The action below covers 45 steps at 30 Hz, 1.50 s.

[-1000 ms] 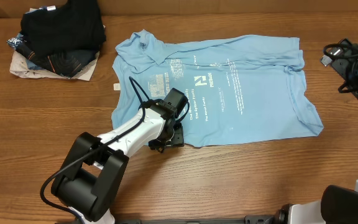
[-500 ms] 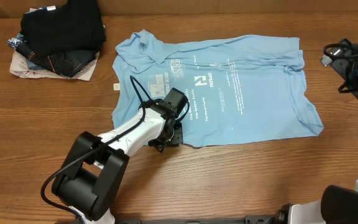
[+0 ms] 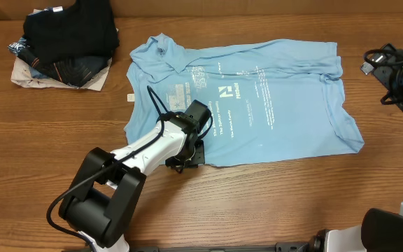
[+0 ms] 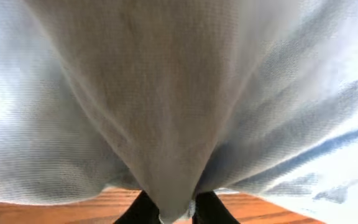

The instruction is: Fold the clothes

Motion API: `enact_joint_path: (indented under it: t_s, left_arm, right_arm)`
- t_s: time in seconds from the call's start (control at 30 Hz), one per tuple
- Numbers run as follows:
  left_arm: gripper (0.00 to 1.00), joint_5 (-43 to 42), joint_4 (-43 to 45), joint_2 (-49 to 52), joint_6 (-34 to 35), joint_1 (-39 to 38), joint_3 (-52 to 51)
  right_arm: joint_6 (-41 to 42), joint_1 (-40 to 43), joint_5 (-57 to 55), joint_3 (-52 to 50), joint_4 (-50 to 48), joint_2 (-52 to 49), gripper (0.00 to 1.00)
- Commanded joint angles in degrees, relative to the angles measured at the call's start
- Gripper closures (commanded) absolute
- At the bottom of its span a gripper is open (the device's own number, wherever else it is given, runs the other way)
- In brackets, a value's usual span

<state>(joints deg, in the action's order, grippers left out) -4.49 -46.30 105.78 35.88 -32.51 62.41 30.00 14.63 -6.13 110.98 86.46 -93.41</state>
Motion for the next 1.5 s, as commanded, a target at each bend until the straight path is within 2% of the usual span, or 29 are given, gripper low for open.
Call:
enact_joint_path:
  t_s: [0.0,0.07,0.4,0.87,0.9,1.0,1.47]
  left_arm:
    - [0.80,0.5,-1.7,1.7,-0.9,0.3,1.2]
    - [0.74,0.5,-2.4,1.7,-1.4,0.3,1.7]
    - [0.74,0.4,-5.5,1.7,-1.4,0.3,2.2]
    - [0.71,0.5,-0.1,1.7,-1.6,0.3,2.2]
    - [0.71,0.5,-0.2,1.7,-1.7,0.3,2.2]
    - [0.80,0.1,-0.2,1.7,-2.8,0.3,2.2]
    - [0.81,0.0,0.0,1.7,-3.4,0.3,2.3]
  right_arm:
    - [0.2,0.2,0.2,-0.2,0.0,-0.2,0.00]
    - [0.2,0.2,0.2,-0.2,0.0,-0.2,0.00]
    - [0.2,0.2,0.2,-0.2,-0.1,-0.2,0.00]
    - [0.2,0.2,0.2,-0.2,0.0,-0.2,0.00]
    - [0.2,0.2,0.2,-0.2,0.0,-0.2,0.00]
    - [0.1,0.2,0.2,-0.2,0.0,-0.2,0.00]
    - [0.2,0.2,0.2,-0.2,-0.3,-0.2,0.00]
